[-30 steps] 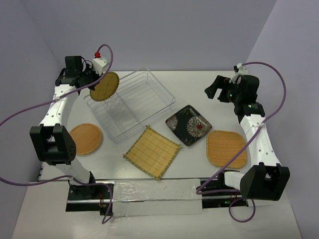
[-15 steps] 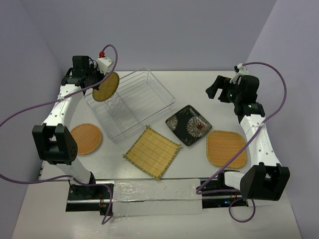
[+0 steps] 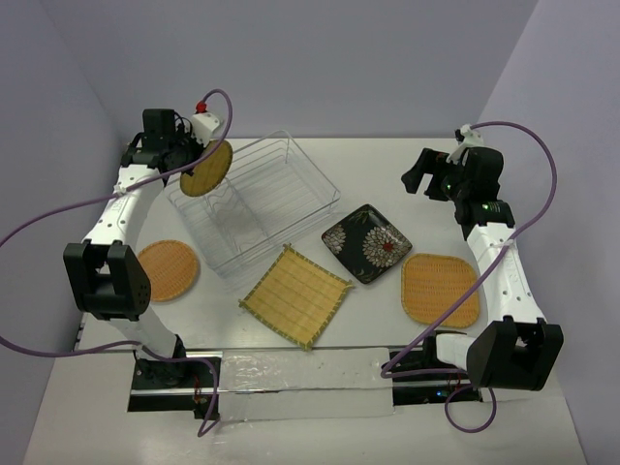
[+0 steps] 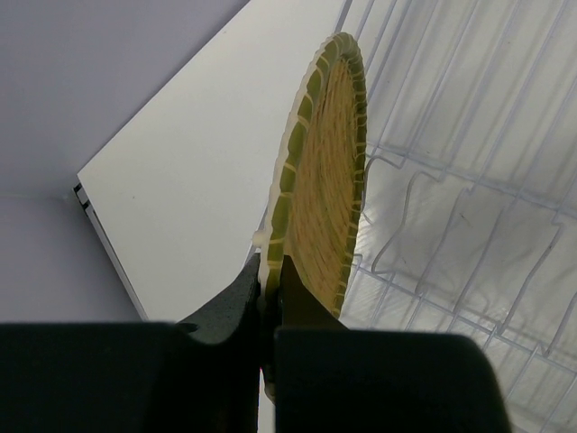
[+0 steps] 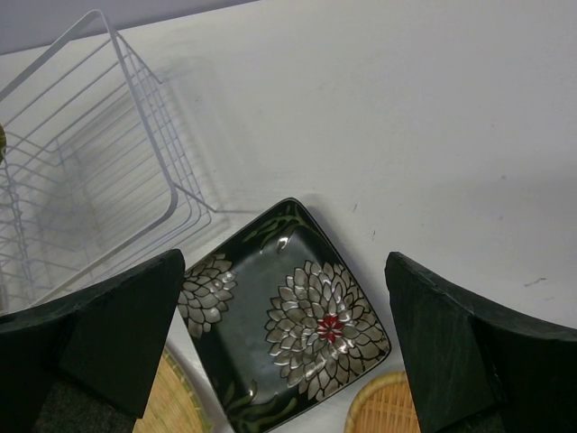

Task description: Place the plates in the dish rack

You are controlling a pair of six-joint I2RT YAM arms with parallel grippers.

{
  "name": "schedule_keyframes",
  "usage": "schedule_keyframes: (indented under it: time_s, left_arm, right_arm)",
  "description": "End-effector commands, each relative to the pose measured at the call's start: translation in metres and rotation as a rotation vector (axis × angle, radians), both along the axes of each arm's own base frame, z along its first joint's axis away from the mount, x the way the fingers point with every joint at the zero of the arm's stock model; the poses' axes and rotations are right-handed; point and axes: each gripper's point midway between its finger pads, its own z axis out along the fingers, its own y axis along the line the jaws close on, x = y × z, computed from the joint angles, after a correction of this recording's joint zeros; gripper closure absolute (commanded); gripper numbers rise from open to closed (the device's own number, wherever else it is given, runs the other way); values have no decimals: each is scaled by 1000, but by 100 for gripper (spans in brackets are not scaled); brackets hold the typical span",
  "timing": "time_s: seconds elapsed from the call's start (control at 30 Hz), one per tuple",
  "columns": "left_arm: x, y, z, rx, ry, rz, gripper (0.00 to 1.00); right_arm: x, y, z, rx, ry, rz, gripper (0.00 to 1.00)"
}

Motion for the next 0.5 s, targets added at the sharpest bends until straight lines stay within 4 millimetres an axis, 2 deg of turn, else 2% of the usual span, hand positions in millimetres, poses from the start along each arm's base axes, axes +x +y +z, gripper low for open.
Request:
schedule_keyframes:
  time_s: [0.0, 0.33, 0.47]
  left_arm:
    - [-5, -13, -21, 17, 75, -105, 100]
    - [-15, -27, 28, -37, -14, -171, 100]
    - [-15, -19, 32, -7, -24, -145, 100]
  right_arm:
    - [0, -2, 11, -20, -39, 1, 0]
    - [1, -3, 12, -28, -44, 3, 0]
    - [1, -3, 10, -30, -40, 6, 0]
